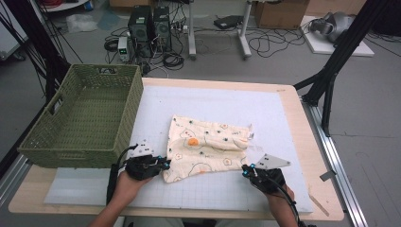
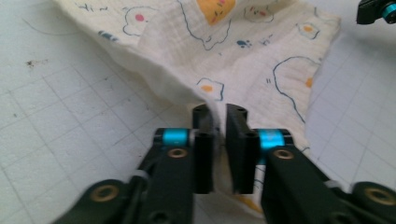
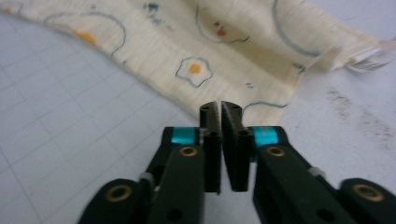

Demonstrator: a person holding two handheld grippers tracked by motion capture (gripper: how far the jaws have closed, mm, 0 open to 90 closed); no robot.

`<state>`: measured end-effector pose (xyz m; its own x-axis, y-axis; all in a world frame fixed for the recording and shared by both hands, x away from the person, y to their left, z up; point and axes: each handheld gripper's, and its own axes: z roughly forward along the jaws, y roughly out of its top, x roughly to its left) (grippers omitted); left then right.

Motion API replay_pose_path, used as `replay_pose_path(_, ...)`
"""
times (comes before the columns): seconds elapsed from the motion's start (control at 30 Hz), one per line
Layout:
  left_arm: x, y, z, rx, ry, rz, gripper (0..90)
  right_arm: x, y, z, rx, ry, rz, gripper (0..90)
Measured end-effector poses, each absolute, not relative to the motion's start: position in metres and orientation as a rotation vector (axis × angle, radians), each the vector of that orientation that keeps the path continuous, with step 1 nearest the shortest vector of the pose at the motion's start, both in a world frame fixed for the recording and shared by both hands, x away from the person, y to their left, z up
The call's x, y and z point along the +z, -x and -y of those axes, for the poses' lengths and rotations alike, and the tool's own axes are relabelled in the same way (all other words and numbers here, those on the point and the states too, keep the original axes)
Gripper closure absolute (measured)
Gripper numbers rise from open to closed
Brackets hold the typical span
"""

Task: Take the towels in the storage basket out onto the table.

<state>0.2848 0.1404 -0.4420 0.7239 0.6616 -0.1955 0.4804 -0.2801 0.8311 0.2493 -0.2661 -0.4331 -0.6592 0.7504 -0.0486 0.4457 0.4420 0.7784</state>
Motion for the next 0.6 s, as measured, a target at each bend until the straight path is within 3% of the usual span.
replay_pose_path(0.07,-0.439,-0.287,-0.142,0.250,-1.909,-0.901,59.9,-0.429,-0.253,0.269,1.124,-1.046,-2.252,73.9)
replay_pose_path(0.17,-0.436,-0.294,-0.144,0.288,-1.883,-0.928,52.1,-0.427,-0.260,0.266,1.145,-1.063,-2.219,63.6)
replay_pose_path(0.4,-0.437,-0.315,-0.146,0.316,-1.872,-0.983,50.7,-0.444,-0.283,0.245,1.082,-1.033,-2.322,47.7)
replay_pose_path(0.53,-0.446,-0.322,-0.142,0.301,-1.902,-1.016,50.5,-0.451,-0.293,0.242,1.094,-1.026,-2.377,49.9)
replay_pose_path(0.6,-0.451,-0.323,-0.138,0.282,-1.947,-1.015,52.3,-0.450,-0.293,0.244,1.125,-1.002,-2.410,68.0)
